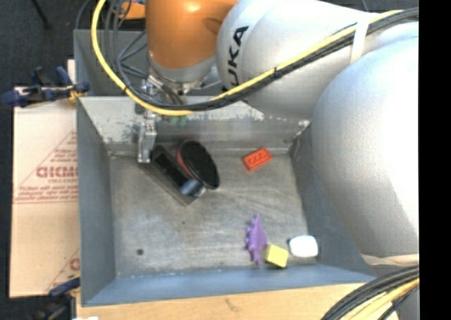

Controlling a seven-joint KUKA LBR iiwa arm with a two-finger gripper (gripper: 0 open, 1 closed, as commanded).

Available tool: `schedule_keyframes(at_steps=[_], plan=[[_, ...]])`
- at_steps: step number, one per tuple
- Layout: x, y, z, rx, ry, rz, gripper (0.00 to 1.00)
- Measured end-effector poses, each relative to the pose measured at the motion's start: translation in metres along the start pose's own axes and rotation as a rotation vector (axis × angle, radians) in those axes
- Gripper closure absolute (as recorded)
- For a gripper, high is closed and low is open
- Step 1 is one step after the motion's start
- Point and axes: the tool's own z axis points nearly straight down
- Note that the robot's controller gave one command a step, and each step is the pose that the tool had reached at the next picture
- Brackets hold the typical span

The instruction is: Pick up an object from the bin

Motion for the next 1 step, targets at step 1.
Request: schedule_keyframes(at_steps=[1], plan=[[0.0176, -0.0394, 0.0775, 0.0, -0.002, 0.054, 0.0]])
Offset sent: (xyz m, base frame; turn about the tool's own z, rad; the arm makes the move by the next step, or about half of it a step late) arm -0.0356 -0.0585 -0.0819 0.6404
